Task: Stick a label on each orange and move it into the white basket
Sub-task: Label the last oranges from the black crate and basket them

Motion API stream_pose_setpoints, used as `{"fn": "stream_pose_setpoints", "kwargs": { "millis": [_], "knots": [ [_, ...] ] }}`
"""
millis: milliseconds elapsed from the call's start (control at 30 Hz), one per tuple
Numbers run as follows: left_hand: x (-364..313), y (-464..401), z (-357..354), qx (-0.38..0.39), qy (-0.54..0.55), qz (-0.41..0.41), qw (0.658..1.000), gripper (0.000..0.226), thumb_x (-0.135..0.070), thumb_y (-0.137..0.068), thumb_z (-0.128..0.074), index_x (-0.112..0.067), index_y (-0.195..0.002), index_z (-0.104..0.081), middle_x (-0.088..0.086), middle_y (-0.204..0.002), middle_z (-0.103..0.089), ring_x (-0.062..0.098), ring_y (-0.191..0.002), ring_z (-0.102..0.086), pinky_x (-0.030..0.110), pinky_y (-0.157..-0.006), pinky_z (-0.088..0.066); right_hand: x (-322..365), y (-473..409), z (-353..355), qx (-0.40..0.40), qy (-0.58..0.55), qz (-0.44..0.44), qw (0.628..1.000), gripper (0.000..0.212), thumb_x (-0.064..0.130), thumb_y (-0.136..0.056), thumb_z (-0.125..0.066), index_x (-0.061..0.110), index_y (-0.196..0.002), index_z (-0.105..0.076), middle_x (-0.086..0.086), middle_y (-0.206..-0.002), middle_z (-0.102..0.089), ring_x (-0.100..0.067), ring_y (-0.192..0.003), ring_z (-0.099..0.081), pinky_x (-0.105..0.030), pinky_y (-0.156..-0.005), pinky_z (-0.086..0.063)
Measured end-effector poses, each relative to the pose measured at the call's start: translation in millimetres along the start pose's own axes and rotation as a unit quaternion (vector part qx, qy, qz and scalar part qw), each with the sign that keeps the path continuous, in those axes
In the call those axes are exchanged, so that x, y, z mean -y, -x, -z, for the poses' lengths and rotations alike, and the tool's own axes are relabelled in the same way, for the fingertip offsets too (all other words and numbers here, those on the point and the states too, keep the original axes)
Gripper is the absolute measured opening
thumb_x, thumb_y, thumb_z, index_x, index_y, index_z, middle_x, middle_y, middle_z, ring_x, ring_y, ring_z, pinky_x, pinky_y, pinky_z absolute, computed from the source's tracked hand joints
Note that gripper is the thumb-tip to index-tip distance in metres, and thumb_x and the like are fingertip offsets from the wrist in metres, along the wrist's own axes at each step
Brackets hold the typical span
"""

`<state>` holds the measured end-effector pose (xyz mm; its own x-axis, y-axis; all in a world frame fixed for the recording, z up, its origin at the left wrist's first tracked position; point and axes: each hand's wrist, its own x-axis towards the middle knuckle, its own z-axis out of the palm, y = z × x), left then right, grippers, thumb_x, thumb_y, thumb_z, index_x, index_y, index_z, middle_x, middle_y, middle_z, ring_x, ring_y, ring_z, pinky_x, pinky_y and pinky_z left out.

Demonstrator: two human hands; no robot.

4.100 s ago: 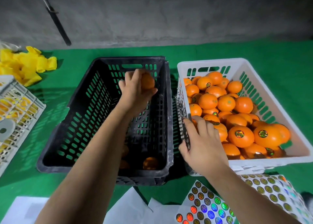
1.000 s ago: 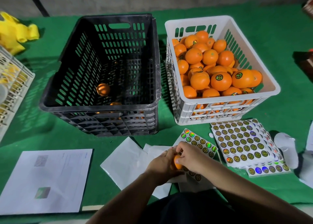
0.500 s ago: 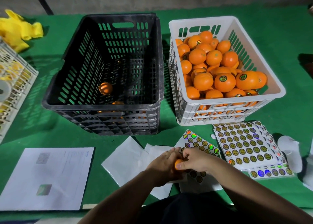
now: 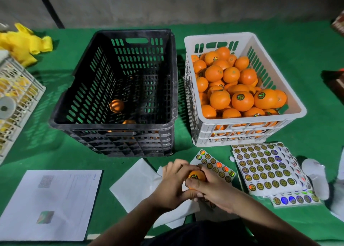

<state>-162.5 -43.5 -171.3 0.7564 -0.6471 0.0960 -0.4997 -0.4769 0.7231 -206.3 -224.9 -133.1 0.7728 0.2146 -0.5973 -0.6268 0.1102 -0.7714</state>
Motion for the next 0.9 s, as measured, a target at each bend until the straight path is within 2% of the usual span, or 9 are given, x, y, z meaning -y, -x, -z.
{"fn": "stream_pose_setpoints", "kwargs": {
  "millis": [133, 233, 400, 500, 633, 700, 767, 833, 900],
  "knots": [
    [-14.6, -4.4, 11.3, -0.017, 0.019, -0.016, 1.000, 0.060, -0.067, -0.087, -0.072, -0.044, -0.139, -0.052, -0.014, -0.121, -0.043, 0.014, -0.113, -0.043, 0.030, -0.097, -0.032, 13.6, 10.3, -3.6, -0.020, 0.013, 0.030, 0.999, 0.056, 0.039, -0.078, -0.083, 0.015, -0.122, -0.059, -0.008, -0.092, -0.062, -0.019, -0.066, -0.059, -0.035, -0.061, -0.049],
    [-24.8, -7.4, 18.0, -0.034, 0.042, -0.009, 0.999, 0.057, -0.066, -0.088, -0.072, -0.048, -0.138, -0.050, -0.014, -0.123, -0.041, 0.015, -0.116, -0.042, 0.034, -0.101, -0.034, 28.1, 16.0, -6.0, -0.032, 0.048, 0.054, 0.997, 0.045, 0.042, -0.078, -0.079, 0.024, -0.117, -0.065, -0.006, -0.089, -0.065, -0.022, -0.074, -0.061, -0.033, -0.064, -0.050],
    [-44.0, -21.9, 38.6, -0.085, 0.011, 0.009, 0.996, 0.055, -0.072, -0.089, -0.060, -0.051, -0.138, -0.046, -0.023, -0.127, -0.034, 0.009, -0.119, -0.036, 0.029, -0.099, -0.037, 67.1, 24.8, -10.8, -0.039, 0.130, 0.124, 0.983, 0.033, 0.044, -0.076, -0.074, 0.036, -0.106, -0.063, 0.002, -0.089, -0.063, -0.013, -0.088, -0.066, -0.033, -0.083, -0.054],
    [-58.0, -38.4, 61.6, -0.153, -0.001, 0.018, 0.988, 0.053, -0.061, -0.086, -0.067, -0.055, -0.134, -0.046, -0.023, -0.125, -0.036, 0.010, -0.121, -0.037, 0.025, -0.095, -0.036, 96.2, 30.2, -11.3, -0.045, 0.154, 0.188, 0.969, 0.039, 0.047, -0.078, -0.075, 0.040, -0.114, -0.062, 0.006, -0.097, -0.068, -0.012, -0.093, -0.068, -0.031, -0.087, -0.057],
    [-63.2, -63.1, 98.5, -0.194, -0.126, -0.046, 0.972, 0.061, -0.076, -0.086, -0.060, -0.043, -0.137, -0.053, -0.017, -0.123, -0.044, 0.005, -0.112, -0.035, 0.030, -0.094, -0.031, 129.6, 30.7, -4.2, -0.036, 0.191, 0.248, 0.949, 0.051, 0.048, -0.084, -0.075, 0.044, -0.132, -0.056, 0.006, -0.115, -0.067, -0.009, -0.105, -0.068, -0.027, -0.089, -0.058],
    [-57.1, -76.5, 119.9, -0.201, -0.187, -0.029, 0.961, 0.062, -0.079, -0.090, -0.051, -0.036, -0.134, -0.059, -0.013, -0.123, -0.052, 0.011, -0.111, -0.042, 0.034, -0.093, -0.029, 147.9, 23.8, 7.6, -0.072, 0.213, 0.242, 0.944, 0.053, 0.053, -0.082, -0.074, 0.050, -0.131, -0.053, 0.006, -0.118, -0.066, -0.004, -0.099, -0.069, -0.023, -0.085, -0.058],
    [-49.5, -88.3, 135.6, -0.192, -0.212, 0.029, 0.958, 0.055, -0.068, -0.096, -0.050, -0.029, -0.133, -0.061, -0.006, -0.124, -0.057, 0.022, -0.112, -0.049, 0.038, -0.094, -0.034, 170.2, 12.0, 26.2, -0.148, 0.212, 0.231, 0.938, 0.051, 0.056, -0.080, -0.075, 0.045, -0.124, -0.053, 0.002, -0.113, -0.067, -0.003, -0.086, -0.071, -0.022, -0.075, -0.058],
    [-45.9, -97.2, 138.9, -0.169, -0.219, 0.076, 0.958, 0.050, -0.055, -0.100, -0.052, -0.023, -0.137, -0.058, 0.001, -0.127, -0.057, 0.027, -0.115, -0.053, 0.040, -0.096, -0.044, 193.9, -5.7, 52.8, -0.247, 0.224, 0.230, 0.915, 0.048, 0.053, -0.085, -0.077, 0.032, -0.122, -0.054, -0.001, -0.110, -0.067, -0.015, -0.091, -0.071, -0.036, -0.080, -0.061],
    [-47.2, -102.6, 133.5, -0.149, -0.258, 0.098, 0.950, 0.048, -0.054, -0.103, -0.049, -0.024, -0.141, -0.053, 0.001, -0.130, -0.054, 0.023, -0.115, -0.056, 0.039, -0.094, -0.050, 218.3, -23.5, 81.1, -0.320, 0.253, 0.227, 0.884, 0.054, 0.051, -0.090, -0.073, 0.024, -0.132, -0.052, -0.005, -0.106, -0.069, -0.025, -0.093, -0.071, -0.047, -0.085, -0.060]
  ]
}}
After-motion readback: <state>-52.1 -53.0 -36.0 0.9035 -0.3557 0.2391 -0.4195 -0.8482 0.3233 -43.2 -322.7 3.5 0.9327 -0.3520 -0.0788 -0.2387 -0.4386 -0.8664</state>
